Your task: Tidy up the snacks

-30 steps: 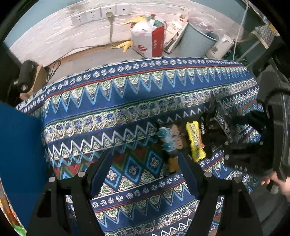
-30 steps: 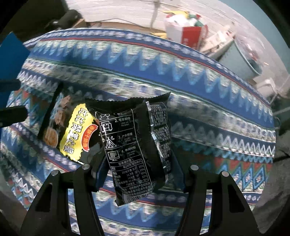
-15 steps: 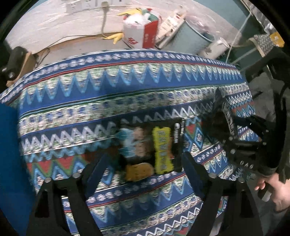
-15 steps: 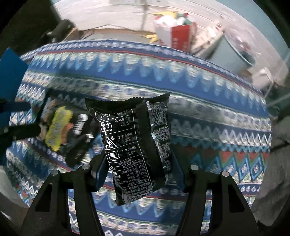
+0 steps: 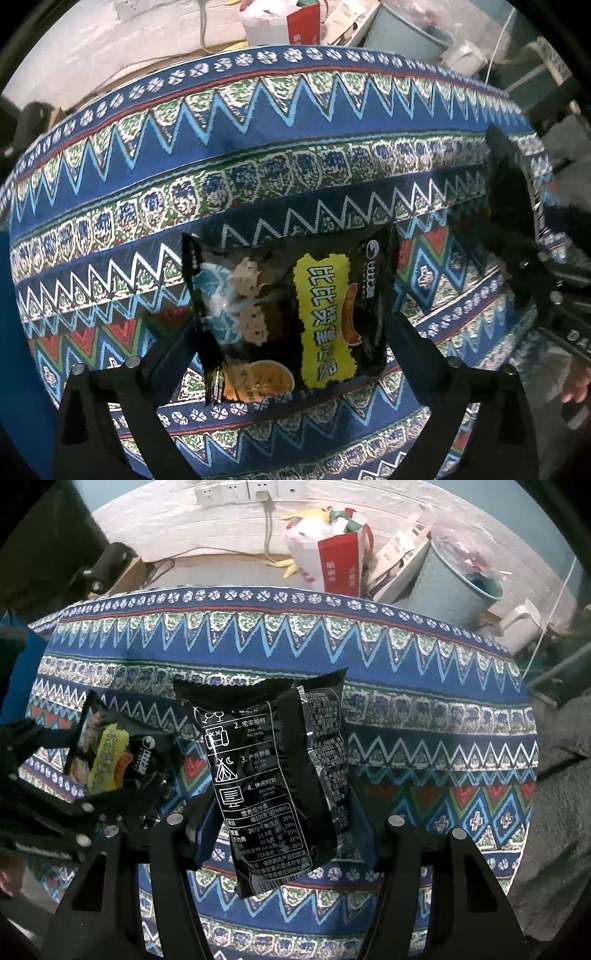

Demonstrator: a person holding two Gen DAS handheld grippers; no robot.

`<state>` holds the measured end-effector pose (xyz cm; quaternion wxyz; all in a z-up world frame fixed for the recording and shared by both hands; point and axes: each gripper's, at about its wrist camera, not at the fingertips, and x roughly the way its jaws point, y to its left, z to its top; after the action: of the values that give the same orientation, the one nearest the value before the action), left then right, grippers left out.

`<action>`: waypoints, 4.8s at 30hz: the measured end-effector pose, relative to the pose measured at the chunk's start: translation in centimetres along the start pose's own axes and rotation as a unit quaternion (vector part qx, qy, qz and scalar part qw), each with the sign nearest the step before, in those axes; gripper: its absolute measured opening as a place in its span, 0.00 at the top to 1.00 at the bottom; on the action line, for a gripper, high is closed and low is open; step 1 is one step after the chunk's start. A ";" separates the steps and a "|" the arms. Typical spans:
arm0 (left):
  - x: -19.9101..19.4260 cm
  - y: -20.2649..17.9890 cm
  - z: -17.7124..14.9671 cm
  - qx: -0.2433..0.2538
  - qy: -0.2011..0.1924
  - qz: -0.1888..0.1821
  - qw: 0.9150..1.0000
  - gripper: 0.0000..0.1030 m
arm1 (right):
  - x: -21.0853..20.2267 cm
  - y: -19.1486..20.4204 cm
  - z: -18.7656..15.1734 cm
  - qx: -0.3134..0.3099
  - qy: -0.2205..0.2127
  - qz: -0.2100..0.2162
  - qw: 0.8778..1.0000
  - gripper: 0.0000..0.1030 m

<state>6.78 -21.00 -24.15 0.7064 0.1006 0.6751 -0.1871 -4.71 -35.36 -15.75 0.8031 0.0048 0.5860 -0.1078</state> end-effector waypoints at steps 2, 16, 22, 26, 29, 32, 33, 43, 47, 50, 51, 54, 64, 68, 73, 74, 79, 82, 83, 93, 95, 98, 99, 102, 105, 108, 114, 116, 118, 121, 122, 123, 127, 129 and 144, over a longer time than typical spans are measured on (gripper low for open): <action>0.3 -0.8 -0.1 0.013 -0.005 0.015 1.000 0.03 | 0.0 0.2 0.4 -0.004 -0.003 -0.002 1.000 0.41; -1.4 -1.7 -1.5 0.062 -0.039 0.042 0.996 0.30 | -0.2 0.5 0.7 -0.005 -0.008 -0.006 1.000 0.41; -5.6 -0.5 -2.1 0.072 -0.080 0.048 0.993 0.30 | -1.5 1.2 1.2 -0.015 -0.025 -0.004 1.000 0.41; -8.2 0.2 -3.2 0.068 -0.099 0.049 0.992 0.30 | -2.6 1.8 1.8 -0.019 -0.038 -0.001 0.999 0.41; -10.2 1.1 -4.2 0.064 -0.114 0.052 0.990 0.30 | -3.6 2.5 2.2 -0.021 -0.049 0.003 0.999 0.41; -11.6 2.2 -5.3 0.063 -0.128 0.060 0.988 0.30 | -4.7 3.4 2.7 -0.024 -0.060 0.006 0.998 0.41; -12.1 2.6 -5.6 0.061 -0.131 0.058 0.988 0.30 | -5.0 3.7 2.8 -0.026 -0.063 0.008 0.998 0.41; -15.6 6.8 -8.4 0.032 -0.160 0.056 0.985 0.30 | -8.6 8.8 3.9 -0.060 -0.097 0.026 0.993 0.41; -17.0 8.6 -9.7 0.021 -0.169 0.059 0.984 0.30 | -9.8 11.1 4.2 -0.079 -0.107 0.034 0.991 0.41; -18.0 10.1 -10.6 0.010 -0.178 0.063 0.982 0.30 | -10.5 12.8 4.5 -0.092 -0.113 0.040 0.989 0.41; -18.4 10.7 -11.0 0.006 -0.181 0.064 0.981 0.30 | -10.8 13.5 4.5 -0.096 -0.115 0.042 0.988 0.41; -19.2 12.3 -11.8 -0.009 -0.186 0.066 0.980 0.30 | -11.2 15.2 4.9 -0.109 -0.119 0.046 0.986 0.41; -21.3 17.4 -13.7 -0.060 -0.206 0.065 0.975 0.30 | -12.6 21.6 6.3 -0.148 -0.128 0.063 0.979 0.41; -21.7 19.7 -14.8 -0.082 -0.212 0.069 0.971 0.30 | -12.9 24.4 6.8 -0.163 -0.131 0.073 0.975 0.41; -21.7 22.9 -15.9 -0.111 -0.212 0.083 0.967 0.30 | -12.7 27.7 7.3 -0.182 -0.129 0.084 0.971 0.41; -21.7 23.4 -16.0 -0.116 -0.212 0.085 0.967 0.30 | -12.6 28.4 7.4 -0.186 -0.128 0.087 0.970 0.41; -21.3 26.5 -16.8 -0.148 -0.208 0.083 0.963 0.30 | -12.1 31.0 8.1 -0.200 -0.124 0.097 0.967 0.41; -20.9 27.5 -17.2 -0.163 -0.202 0.083 0.962 0.30 | -11.8 32.6 8.3 -0.208 -0.121 0.105 0.965 0.41; -20.6 27.9 -17.3 -0.168 -0.199 0.082 0.962 0.30 | -11.7 33.1 8.4 -0.210 -0.120 0.107 0.964 0.41; -20.4 31.1 -18.5 -0.218 -0.183 0.096 0.954 0.21 | -9.9 37.4 9.2 -0.224 -0.094 0.135 0.961 0.41; -20.7 31.4 -18.8 -0.225 -0.184 0.094 0.952 0.21 | -9.5 38.1 9.3 -0.224 -0.090 0.139 0.960 0.41; -21.2 31.9 -19.4 -0.233 -0.186 0.100 0.949 0.21 | -8.9 39.2 9.6 -0.226 -0.084 0.146 0.959 0.41; -21.3 32.1 -19.5 -0.236 -0.184 0.102 0.949 0.21 | -8.7 39.6 9.6 -0.229 -0.082 0.147 0.959 0.41; -21.3 32.5 -20.0 -0.243 -0.180 0.104 0.947 0.21 | -8.0 40.6 9.5 -0.237 -0.075 0.147 0.957 0.41; -21.4 32.9 -20.6 -0.252 -0.175 0.097 0.947 0.21 | -7.9 41.1 9.4 -0.241 -0.079 0.149 0.956 0.41; -21.8 33.0 -21.1 -0.259 -0.177 0.098 0.944 0.21 | -8.2 41.0 9.5 -0.237 -0.082 0.158 0.955 0.31; -23.3 32.3 -21.8 -0.267 -0.186 0.097 0.941 0.19 | -10.4 39.6 9.0 -0.226 -0.103 0.165 0.955 0.29; -24.1 31.9 -22.0 -0.267 -0.194 0.099 0.939 0.15 | -11.5 38.8 8.6 -0.221 -0.115 0.165 0.954 0.28; -24.9 31.3 -22.3 -0.262 -0.206 0.105 0.937 0.15 | -12.6 38.0 7.9 -0.217 -0.132 0.159 0.954 0.27; -26.0 30.2 -22.6 -0.253 -0.219 0.116 0.935 0.13 | -14.5 36.4 6.9 -0.212 -0.155 0.148 0.954 0.26; -26.3 29.8 -22.7 -0.250 -0.222 0.121 0.935 0.11 | -15.2 35.9 6.4 -0.211 -0.163 0.145 0.953 0.26; -26.6 29.4 -22.7 -0.244 -0.226 0.128 0.934 0.10 | -15.7 35.5 6.2 -0.210 -0.168 0.143 0.952 0.26; -27.4 27.3 -22.8 -0.215 -0.240 0.153 0.934 0.05 | -17.8 34.0 5.2 -0.205 -0.189 0.144 0.949 0.25; -27.7 26.1 -22.9 -0.199 -0.244 0.161 0.935 0.03 | -18.9 33.4 4.6 -0.205 -0.206 0.141 0.946 0.25; -28.9 21.5 -22.7 -0.149 -0.265 0.187 0.934 0.02 | -20.3 29.8 2.8 -0.180 -0.233 0.132 0.947 0.25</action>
<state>-5.92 11.21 0.58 0.8889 0.0654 0.4524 0.0312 -2.63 -3.26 0.72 0.9119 -0.0877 0.3862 0.1079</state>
